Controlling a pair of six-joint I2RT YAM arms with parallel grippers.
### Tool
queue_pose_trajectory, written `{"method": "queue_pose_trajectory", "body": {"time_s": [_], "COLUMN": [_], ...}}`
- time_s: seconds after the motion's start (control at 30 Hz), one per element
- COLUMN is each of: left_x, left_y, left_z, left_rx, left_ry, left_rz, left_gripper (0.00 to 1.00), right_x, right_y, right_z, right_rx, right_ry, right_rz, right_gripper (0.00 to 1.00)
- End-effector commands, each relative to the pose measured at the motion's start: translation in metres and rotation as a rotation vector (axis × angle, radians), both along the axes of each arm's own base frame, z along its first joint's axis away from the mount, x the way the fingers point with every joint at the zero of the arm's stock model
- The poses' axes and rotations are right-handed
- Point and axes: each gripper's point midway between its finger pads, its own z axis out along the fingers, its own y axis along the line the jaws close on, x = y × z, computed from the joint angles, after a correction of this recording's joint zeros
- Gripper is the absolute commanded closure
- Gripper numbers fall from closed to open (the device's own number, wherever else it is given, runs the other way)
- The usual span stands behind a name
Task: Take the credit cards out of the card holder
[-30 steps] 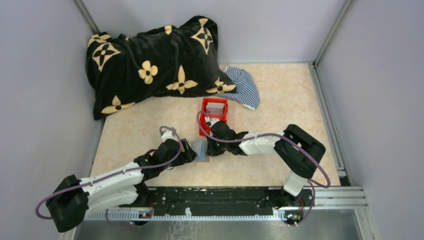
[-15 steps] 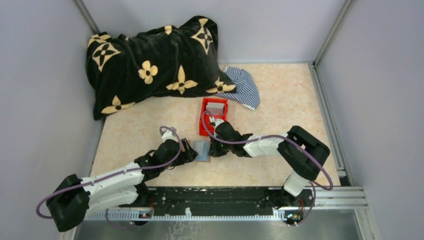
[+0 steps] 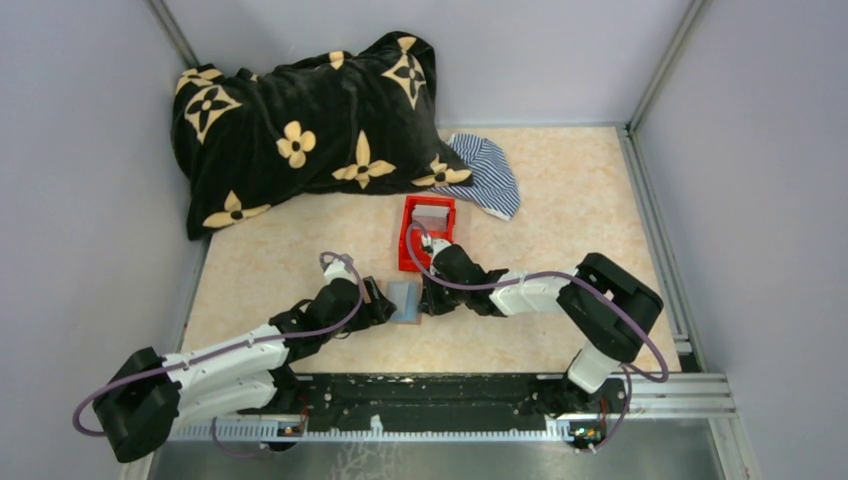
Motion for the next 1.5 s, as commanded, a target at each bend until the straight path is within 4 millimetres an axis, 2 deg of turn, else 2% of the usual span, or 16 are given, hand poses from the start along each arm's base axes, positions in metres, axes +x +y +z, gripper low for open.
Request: {"method": "queue_pose_trajectory", "body": {"time_s": [0.0,0.07,0.1,0.2,0.33,0.63,0.87,1.2,1.37,1.47], "left_x": [-0.029,-0.029,-0.03,-0.032,-0.037,-0.043,-0.043,-0.043,-0.041,-0.041], "left_y": [0.016,0.015,0.014,0.014,0.014,0.01,0.011,0.01,0.01,0.013], "left_z": [-0.038,-0.038,-0.039,-0.043,-0.05,-0.057,-0.053,-0.054,-0.05,-0.05], "left_rx": [0.087,0.085,0.085,0.082,0.082,0.052,0.029,0.026,0.026,0.028], "left_ry": [0.138,0.138,0.14,0.155,0.175,0.199,0.173,0.172,0.158,0.152], "left_rz": [-0.042,-0.045,-0.048,-0.053,-0.062,-0.077,-0.079,-0.085,-0.083,-0.077], "left_gripper": [0.19,0.19,0.19,0.19,0.19,0.21,0.2,0.2,0.2,0.2], "right_x": [-0.01,-0.009,-0.011,-0.01,-0.006,0.0,0.004,0.003,0.002,0.003], "right_y": [-0.013,-0.01,-0.009,0.003,0.022,0.04,0.059,0.067,0.078,0.08], "right_z": [-0.015,-0.015,-0.023,-0.026,-0.021,-0.015,0.002,0.022,0.037,0.046], "right_rx": [-0.054,-0.05,-0.063,-0.057,-0.019,0.021,0.105,0.162,0.228,0.257], "right_ry": [0.038,0.04,0.055,0.059,0.058,0.051,0.038,0.012,0.007,-0.006], "right_rz": [0.009,0.017,0.022,0.046,0.061,0.09,0.125,0.159,0.181,0.184], "right_gripper": [1.0,1.0,1.0,1.0,1.0,1.0,1.0,1.0,1.0,0.92]}}
